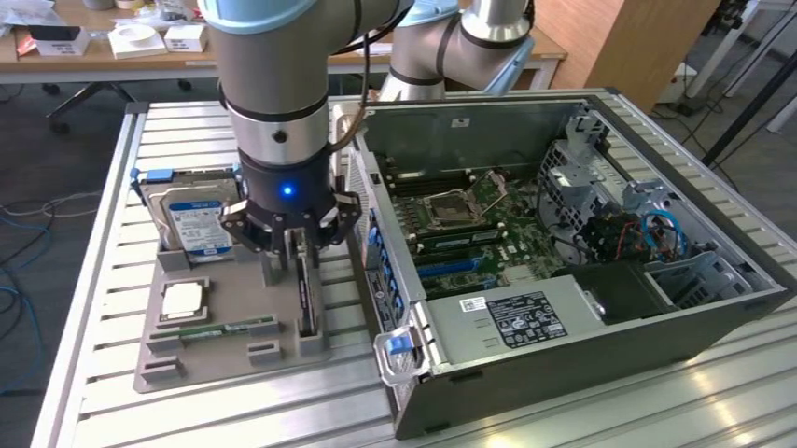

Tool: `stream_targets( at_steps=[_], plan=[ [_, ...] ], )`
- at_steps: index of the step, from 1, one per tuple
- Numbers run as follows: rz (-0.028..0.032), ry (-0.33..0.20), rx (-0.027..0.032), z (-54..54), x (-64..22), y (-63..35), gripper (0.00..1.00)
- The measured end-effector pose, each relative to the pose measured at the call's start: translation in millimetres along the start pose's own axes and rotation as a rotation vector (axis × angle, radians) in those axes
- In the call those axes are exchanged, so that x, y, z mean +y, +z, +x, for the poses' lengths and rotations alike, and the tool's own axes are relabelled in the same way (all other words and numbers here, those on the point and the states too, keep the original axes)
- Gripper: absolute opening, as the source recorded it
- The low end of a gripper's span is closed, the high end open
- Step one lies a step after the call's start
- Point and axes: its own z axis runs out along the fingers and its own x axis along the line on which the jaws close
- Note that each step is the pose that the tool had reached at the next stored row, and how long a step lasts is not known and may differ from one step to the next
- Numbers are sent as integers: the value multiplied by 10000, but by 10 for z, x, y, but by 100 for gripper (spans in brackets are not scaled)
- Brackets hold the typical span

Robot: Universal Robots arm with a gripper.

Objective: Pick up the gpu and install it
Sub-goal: 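Pick up the gpu and move the gpu toward the slot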

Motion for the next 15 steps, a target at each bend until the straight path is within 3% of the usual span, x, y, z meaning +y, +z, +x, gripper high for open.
stream_targets(
  at_steps=[15],
  plan=[
    [1, 0, 1, 3, -7, 143, 41]
  ],
)
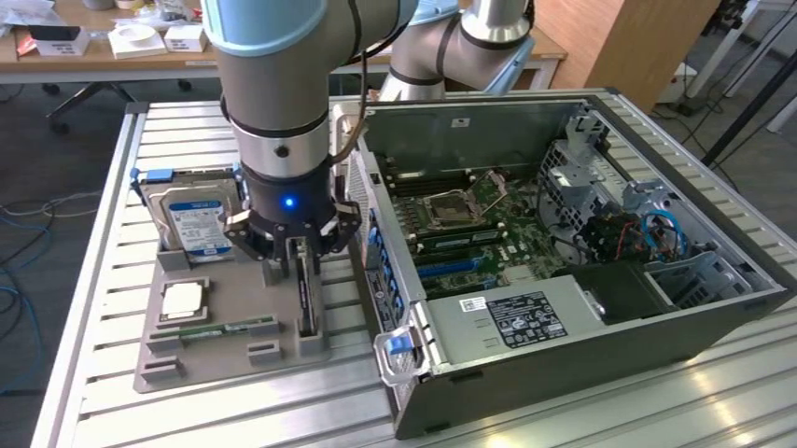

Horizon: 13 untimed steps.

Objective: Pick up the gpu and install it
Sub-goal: 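Pick up the gpu and move the gpu toward the slot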

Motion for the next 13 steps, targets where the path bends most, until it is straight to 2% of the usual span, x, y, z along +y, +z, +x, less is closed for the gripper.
stream_targets(
  at_steps=[10, 13],
  plan=[
    [1, 0, 1, 3, -5, 122, 41],
    [1, 0, 2, 3, -5, 121, 41]
  ],
)
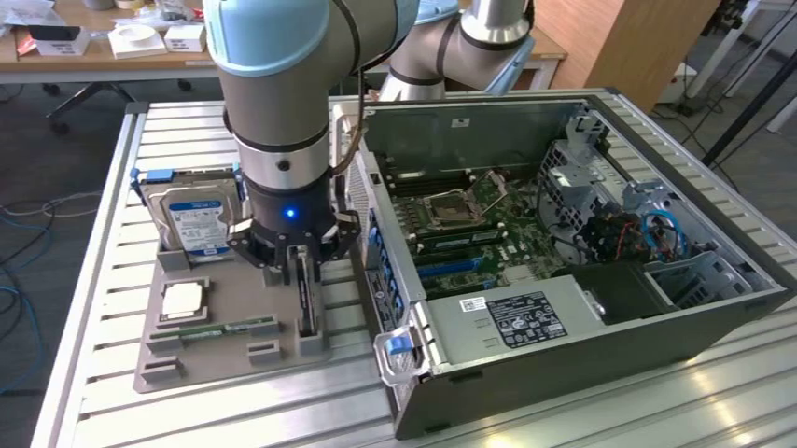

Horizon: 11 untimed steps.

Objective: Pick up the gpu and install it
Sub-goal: 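Pick up the gpu and move the gpu toward the slot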

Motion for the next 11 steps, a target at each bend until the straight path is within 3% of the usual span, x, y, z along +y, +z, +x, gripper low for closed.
stream_targets(
  at_steps=[11],
  plan=[
    [0, 0, -1, 2, -3, 63, 41]
  ],
)
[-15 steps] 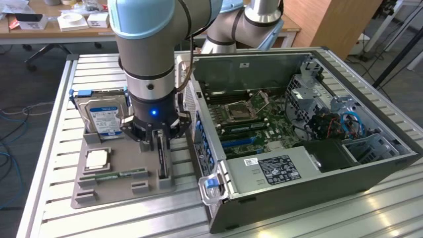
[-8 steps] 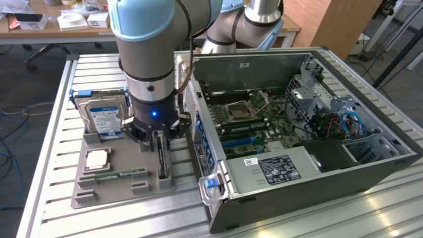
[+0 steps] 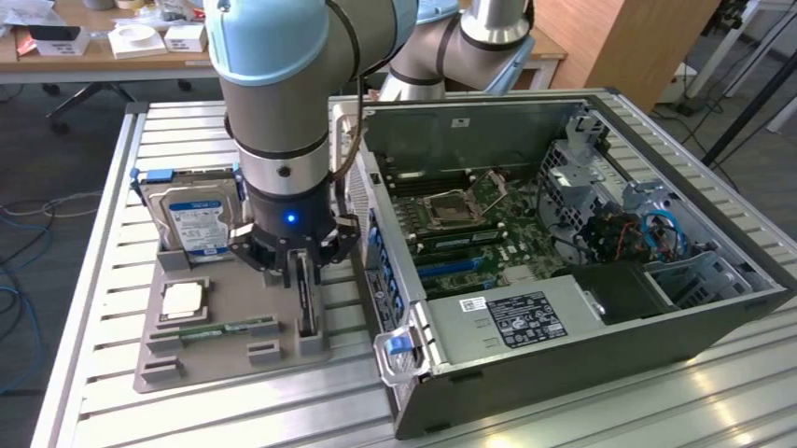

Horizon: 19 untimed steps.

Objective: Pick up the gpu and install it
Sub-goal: 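Pick up the gpu and move the gpu toward the slot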

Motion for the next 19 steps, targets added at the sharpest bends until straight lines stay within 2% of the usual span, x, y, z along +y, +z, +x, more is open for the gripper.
stream_targets(
  at_steps=[19],
  plan=[
    [0, 1, 0, -22, 9, 38, 41]
  ],
)
